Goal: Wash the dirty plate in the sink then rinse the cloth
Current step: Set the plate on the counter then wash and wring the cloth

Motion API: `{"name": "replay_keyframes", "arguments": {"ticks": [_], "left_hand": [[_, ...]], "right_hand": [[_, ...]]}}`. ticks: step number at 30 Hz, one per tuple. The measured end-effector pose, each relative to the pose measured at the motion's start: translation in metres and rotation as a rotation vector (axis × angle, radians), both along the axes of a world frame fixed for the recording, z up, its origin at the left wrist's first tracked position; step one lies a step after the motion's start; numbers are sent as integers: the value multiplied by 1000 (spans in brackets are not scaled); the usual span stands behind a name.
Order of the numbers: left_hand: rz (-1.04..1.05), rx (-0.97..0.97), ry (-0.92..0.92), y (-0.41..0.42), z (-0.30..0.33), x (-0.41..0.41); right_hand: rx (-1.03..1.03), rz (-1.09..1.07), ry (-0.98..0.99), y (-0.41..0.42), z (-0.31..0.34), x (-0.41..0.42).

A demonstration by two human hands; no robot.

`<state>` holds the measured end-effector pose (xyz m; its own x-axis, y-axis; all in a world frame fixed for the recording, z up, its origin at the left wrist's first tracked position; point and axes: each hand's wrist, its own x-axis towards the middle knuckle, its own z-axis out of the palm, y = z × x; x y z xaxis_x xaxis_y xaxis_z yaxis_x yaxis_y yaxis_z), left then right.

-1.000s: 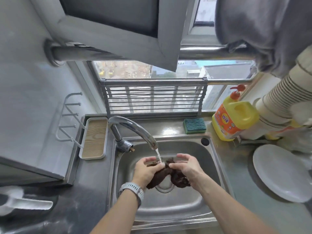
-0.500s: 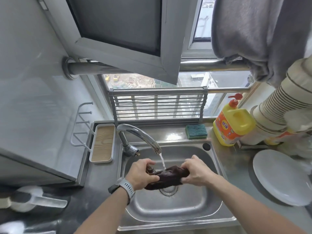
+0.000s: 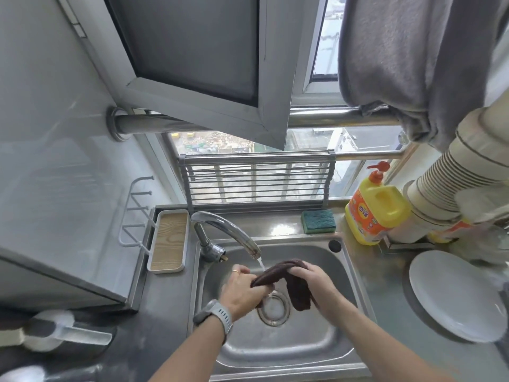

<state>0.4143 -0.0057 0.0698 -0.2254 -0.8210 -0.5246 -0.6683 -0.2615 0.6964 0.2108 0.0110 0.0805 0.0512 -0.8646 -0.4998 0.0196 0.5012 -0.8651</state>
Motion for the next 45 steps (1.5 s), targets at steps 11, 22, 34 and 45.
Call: {"name": "replay_keyframes", "arguments": {"ticks": [11, 22, 34, 45], "left_hand": [[-120, -218, 103, 16, -14, -8], [-601, -630, -409, 25, -40, -25], [-483, -268, -659, 14, -24, -52], [-367, -215, -532, 11, -31, -51]], "right_hand": [[323, -68, -459, 23, -4, -2], [318, 1052, 452, -26, 4, 25], [-422, 1164, 1328, -13, -10, 32], [-431, 1019, 1211, -19, -29, 16]]}}
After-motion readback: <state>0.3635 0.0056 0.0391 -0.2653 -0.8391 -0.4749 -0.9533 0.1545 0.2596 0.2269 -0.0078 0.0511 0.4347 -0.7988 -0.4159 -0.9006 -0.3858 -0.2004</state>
